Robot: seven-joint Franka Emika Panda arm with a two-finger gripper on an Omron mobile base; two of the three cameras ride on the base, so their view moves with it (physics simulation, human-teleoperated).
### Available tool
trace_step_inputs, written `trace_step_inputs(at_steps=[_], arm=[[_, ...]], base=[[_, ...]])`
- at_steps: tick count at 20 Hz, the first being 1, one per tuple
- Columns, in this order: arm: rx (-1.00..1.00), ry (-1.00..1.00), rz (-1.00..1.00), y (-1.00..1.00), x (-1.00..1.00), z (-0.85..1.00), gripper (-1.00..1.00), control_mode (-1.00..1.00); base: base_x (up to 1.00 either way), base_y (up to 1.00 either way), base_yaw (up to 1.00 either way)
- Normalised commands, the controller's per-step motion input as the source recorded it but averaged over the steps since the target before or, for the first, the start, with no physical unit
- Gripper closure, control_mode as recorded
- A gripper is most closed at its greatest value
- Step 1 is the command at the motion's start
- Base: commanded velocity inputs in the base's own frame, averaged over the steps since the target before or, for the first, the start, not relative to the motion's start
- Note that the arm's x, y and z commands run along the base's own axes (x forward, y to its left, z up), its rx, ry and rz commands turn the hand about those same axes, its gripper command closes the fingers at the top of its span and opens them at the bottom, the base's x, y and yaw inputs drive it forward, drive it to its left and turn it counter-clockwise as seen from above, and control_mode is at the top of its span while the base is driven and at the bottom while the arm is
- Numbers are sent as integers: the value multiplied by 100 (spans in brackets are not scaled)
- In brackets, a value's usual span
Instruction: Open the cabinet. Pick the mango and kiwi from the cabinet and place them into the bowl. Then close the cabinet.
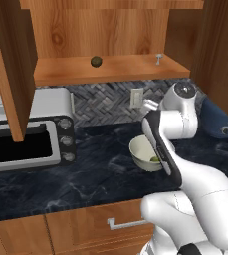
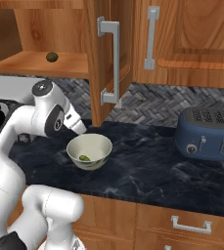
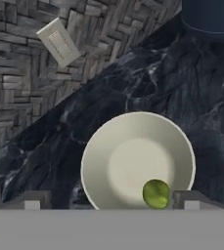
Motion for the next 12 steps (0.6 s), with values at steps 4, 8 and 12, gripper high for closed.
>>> trace_step_inputs(at_steps=[4, 8, 12], arm=[[-17, -14, 8, 46, -16, 51, -100, -100], [-16, -10, 17, 47, -4, 58, -100, -100], [-13, -6, 21, 39, -18, 48, -100, -100]], base=[[0, 0, 0], [0, 0, 0], [0, 0, 0]])
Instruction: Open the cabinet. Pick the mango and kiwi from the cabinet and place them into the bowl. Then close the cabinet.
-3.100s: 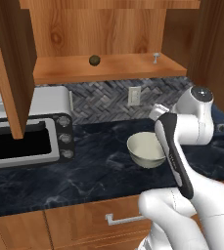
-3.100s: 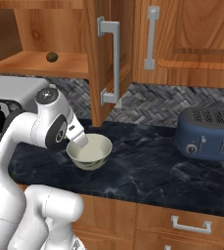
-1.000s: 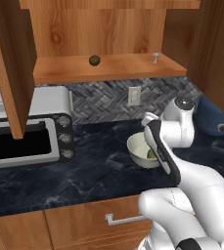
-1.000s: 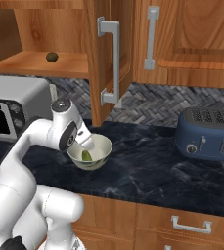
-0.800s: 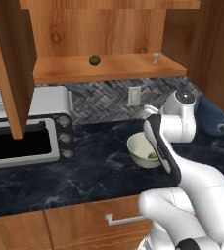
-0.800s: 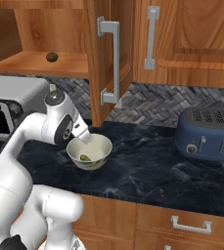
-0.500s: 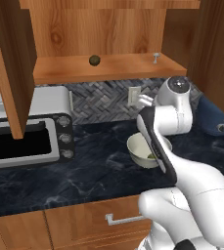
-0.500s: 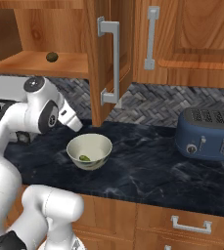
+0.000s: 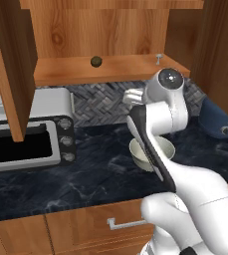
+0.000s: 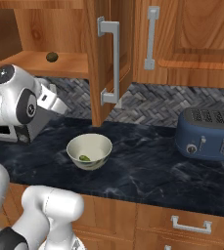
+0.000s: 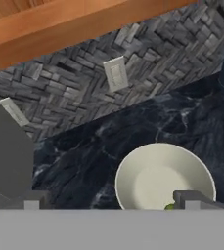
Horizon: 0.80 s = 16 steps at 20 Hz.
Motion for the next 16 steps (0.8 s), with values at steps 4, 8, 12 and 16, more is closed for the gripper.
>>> trace_step_inputs(at_steps=[4, 8, 12, 16], arm=[[-3, -9, 16, 27, -8, 68, -100, -100], [-5, -9, 8, 16, -1, 51, -100, -100], [-1, -12, 5, 14, 8, 43, -100, -100], [0, -9, 4, 18, 38, 31, -100, -100]], base=[[0, 0, 0], [0, 0, 0], [0, 0, 0], [0, 0, 0]])
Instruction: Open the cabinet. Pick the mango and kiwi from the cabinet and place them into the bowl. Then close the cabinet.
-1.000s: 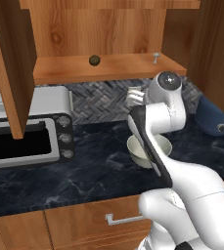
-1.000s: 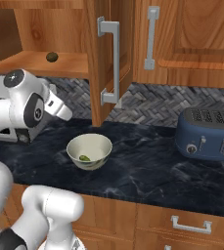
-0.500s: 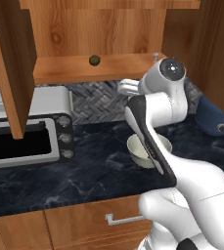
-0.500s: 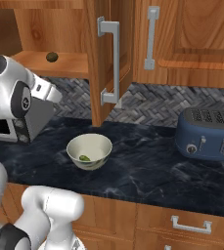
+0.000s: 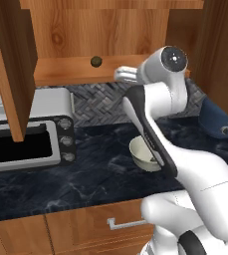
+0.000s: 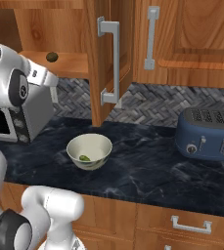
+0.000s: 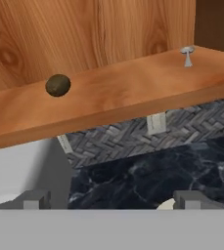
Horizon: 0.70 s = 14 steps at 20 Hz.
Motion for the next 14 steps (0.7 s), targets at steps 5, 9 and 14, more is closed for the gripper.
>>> trace_step_inputs(at_steps=[5, 9, 14], arm=[[0, -5, 3, 18, 51, 27, -100, -100], [0, -1, 2, 21, 78, 15, -100, -100], [0, -1, 2, 26, 82, 5, -100, -100]], base=[[0, 0, 0], [0, 0, 0], [0, 0, 0]])
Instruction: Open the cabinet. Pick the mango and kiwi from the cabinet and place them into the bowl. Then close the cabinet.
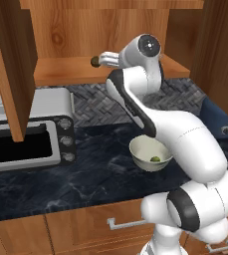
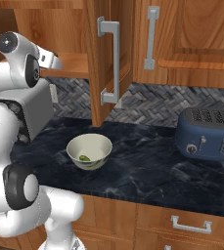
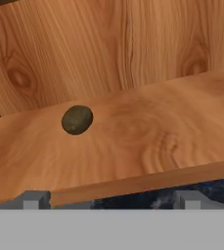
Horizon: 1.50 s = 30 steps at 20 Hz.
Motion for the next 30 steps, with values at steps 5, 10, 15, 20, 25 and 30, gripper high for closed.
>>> trace_step_inputs(at_steps=[5, 10, 15, 20, 25, 30], arm=[[0, 0, 3, 28, 86, 0, -100, -100], [0, 1, 1, 14, 65, 0, -100, -100], [0, 3, 0, 16, 59, 0, -100, -100], [0, 6, 0, 31, 50, 0, -100, -100], [0, 6, 0, 25, 38, -2, -100, -100], [0, 6, 0, 0, 6, -5, -100, -100]], base=[[0, 0, 0], [0, 0, 0], [0, 0, 0], [0, 0, 0], [0, 0, 0], [0, 0, 0]])
